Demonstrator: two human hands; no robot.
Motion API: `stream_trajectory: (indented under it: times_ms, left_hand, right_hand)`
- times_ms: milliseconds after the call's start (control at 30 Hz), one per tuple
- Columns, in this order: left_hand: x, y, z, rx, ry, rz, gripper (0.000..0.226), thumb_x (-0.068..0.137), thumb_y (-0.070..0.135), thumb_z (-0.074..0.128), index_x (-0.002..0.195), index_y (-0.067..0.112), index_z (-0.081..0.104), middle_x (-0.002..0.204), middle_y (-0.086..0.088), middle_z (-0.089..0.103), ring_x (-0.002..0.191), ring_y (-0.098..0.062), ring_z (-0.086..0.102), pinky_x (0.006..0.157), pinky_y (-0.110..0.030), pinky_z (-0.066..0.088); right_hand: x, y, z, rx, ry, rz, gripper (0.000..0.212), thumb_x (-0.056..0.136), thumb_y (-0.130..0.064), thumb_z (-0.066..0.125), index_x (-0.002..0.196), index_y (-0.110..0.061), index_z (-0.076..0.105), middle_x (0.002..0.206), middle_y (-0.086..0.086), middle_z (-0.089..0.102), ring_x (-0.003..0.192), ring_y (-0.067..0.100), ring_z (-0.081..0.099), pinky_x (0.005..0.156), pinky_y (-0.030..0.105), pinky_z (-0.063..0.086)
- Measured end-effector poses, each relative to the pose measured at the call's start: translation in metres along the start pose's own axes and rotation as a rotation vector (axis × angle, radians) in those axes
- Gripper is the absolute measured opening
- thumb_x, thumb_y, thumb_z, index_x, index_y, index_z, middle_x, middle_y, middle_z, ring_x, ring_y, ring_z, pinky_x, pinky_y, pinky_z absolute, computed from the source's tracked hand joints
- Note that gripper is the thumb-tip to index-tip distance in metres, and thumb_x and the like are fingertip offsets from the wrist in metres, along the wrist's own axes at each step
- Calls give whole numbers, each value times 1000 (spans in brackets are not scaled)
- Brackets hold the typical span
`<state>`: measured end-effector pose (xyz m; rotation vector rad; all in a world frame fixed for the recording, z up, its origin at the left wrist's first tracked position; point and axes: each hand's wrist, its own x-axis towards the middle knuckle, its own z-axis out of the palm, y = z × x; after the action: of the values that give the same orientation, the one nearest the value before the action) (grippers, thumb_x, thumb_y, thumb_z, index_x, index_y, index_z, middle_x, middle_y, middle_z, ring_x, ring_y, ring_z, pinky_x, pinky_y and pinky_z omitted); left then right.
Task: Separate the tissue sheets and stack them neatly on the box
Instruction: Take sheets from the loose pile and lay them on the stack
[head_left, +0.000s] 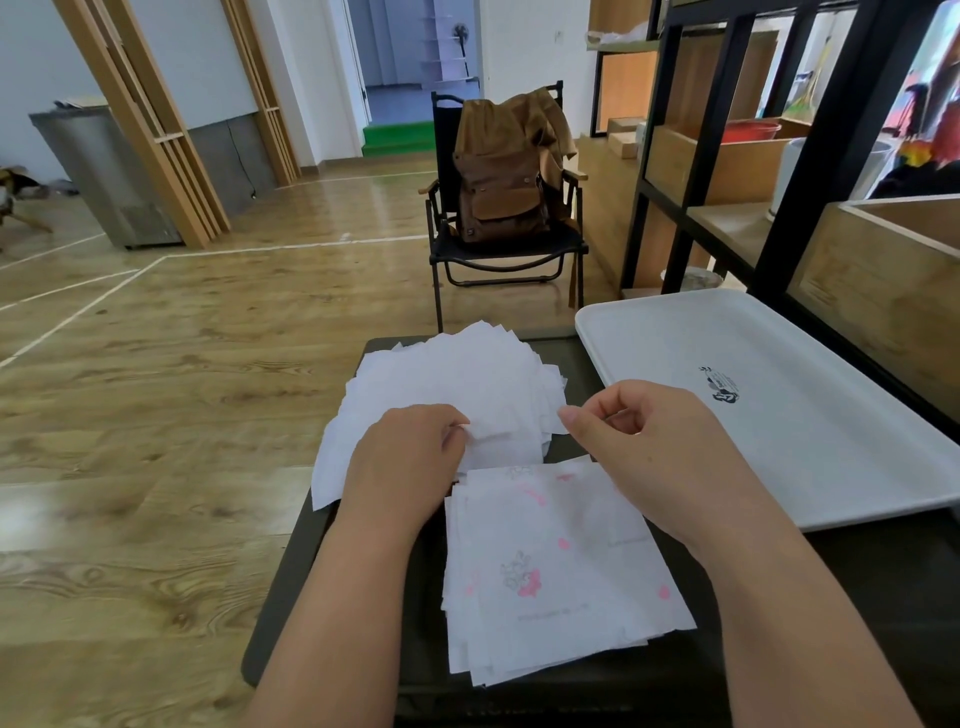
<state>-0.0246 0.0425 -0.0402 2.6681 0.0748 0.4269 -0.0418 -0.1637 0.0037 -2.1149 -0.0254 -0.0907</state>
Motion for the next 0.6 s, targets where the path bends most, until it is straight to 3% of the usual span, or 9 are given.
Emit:
stream_trajectory:
  times_ms: [100,200,267,333,400,467,600]
  left_hand:
    - [-1,-2,-1,-29,82,22,21,97,25,53,94,24,74,87,12,72,79,-12,62,71,-24,45]
    - [0,3,-10,-164,191,-13,20,97,26,56,86,24,72,79,19,68,72,-2,59,64,-11,39]
    - [-1,10,-23,-377,264,-76,23,97,27,57,78,30,69,67,21,64,64,4,55,58,-8,38]
    - [-3,21,-38,-742,289,-122,26,98,26,57,78,28,72,72,16,71,65,4,60,60,-9,43]
    - [-7,33,-55,-1090,182,-175,21,97,30,60,86,26,77,86,7,77,78,-7,71,68,-21,55]
    - [-12,40,-67,-1349,33,-223,20,86,38,64,91,25,78,98,-2,77,86,-17,74,67,-33,59]
    - [-15,45,-74,-1608,-185,-383,33,82,40,62,96,18,81,109,-10,75,94,-25,74,66,-38,61]
  right_hand:
    - [-1,0,0,4,5,1,24,82,-51,66,73,-29,64,66,-11,62,63,4,56,55,20,36]
    - [-1,-1,0,14,18,-17,23,83,-50,66,73,-29,65,69,-12,64,66,4,59,56,20,38]
    - [-1,-3,0,47,30,-51,19,84,-47,65,75,-30,66,70,-13,66,69,3,62,59,20,41]
    - [-2,-6,-1,125,26,-95,11,86,-42,63,83,-32,66,75,-17,68,72,0,64,62,21,47]
    - [-3,-10,0,230,-9,-124,11,89,-39,61,99,-36,63,83,-17,70,75,-3,65,62,18,51]
    - [-5,-14,3,337,-59,-143,24,90,-39,60,113,-39,55,92,-20,69,82,-7,64,62,10,50]
    - [-8,-18,6,405,-119,-181,44,87,-41,64,125,-47,42,97,-28,67,93,-12,62,65,6,49]
